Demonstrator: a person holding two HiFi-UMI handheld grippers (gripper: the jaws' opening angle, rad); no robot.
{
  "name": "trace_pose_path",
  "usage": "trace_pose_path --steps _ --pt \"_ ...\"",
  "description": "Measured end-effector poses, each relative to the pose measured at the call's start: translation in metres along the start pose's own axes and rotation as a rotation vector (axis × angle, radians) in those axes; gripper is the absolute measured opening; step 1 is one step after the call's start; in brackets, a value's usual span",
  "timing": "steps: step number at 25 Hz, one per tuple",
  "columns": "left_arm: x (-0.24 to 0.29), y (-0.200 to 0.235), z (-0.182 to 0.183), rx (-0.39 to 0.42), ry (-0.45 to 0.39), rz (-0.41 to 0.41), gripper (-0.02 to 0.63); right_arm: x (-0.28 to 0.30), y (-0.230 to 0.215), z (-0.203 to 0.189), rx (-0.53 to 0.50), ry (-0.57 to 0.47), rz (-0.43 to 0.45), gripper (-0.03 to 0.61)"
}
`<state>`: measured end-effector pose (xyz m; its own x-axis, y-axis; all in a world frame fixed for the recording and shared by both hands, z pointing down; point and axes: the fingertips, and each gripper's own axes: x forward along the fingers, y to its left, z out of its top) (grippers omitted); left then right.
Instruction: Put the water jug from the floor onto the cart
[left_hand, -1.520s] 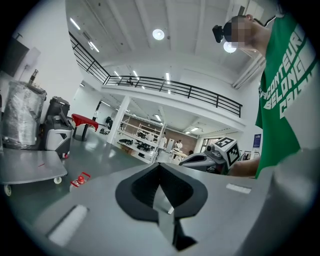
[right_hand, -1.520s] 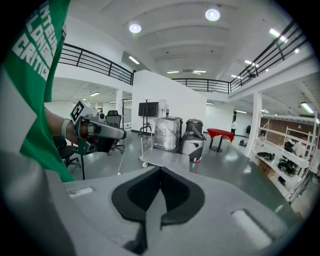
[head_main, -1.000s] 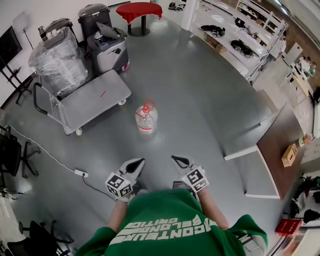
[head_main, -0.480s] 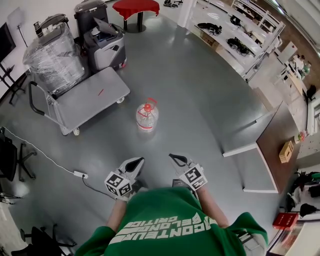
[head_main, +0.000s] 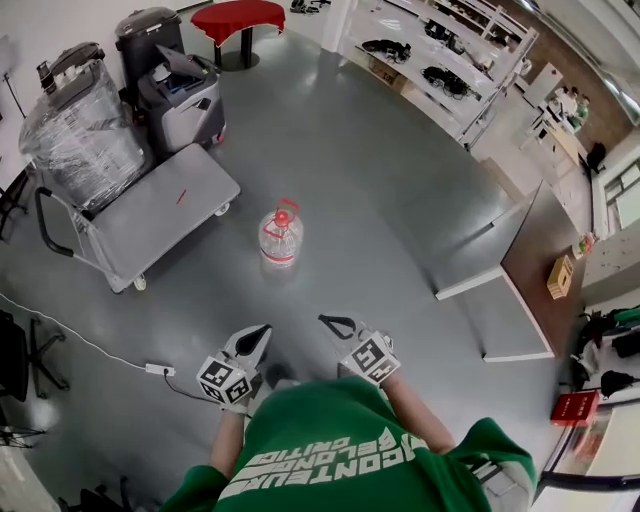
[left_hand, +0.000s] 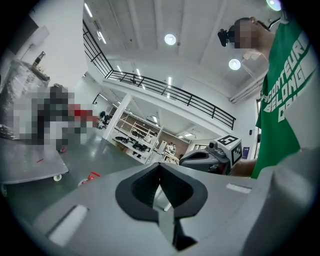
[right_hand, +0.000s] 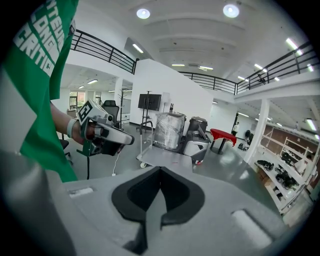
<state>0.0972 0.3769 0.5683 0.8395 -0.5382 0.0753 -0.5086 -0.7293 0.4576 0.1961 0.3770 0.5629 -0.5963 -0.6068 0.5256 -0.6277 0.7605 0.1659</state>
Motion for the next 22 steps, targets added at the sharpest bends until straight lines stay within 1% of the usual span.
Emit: trace_pose_path --steps 5,8,12,14,17,19,22 --pt "0.003 0.004 0.002 0.008 -0.007 -0.018 0.009 0.0 0.004 -0.015 -0.008 0.007 -0.011 -0.008" --pt "0.004 0.005 0.003 0.005 -0.009 -0.026 0.009 -0.001 0.002 -0.01 -0.007 0.016 -0.017 -0.008" --pt "0.003 0.004 0.0 -0.003 -0.006 -0.021 0.009 0.006 0.003 -0.01 -0.006 0.02 0.003 -0.008" --pt "0.0 0.008 -0.002 -0.005 0.0 -0.005 0.009 0.014 0.004 -0.013 -0.004 0.009 0.024 -0.008" --pt "-0.005 0.02 0.001 -0.009 0.008 0.043 0.009 0.03 0.003 -0.01 -0.009 -0.01 0.059 -0.008" --pt "-0.005 0.027 0.004 -0.011 0.004 0.07 0.009 0.038 -0.006 -0.004 -0.015 -0.03 0.07 -0.008" --pt "0.004 0.034 0.006 -0.015 0.0 0.089 0.009 0.045 -0.027 0.004 -0.018 -0.059 0.066 -0.008"
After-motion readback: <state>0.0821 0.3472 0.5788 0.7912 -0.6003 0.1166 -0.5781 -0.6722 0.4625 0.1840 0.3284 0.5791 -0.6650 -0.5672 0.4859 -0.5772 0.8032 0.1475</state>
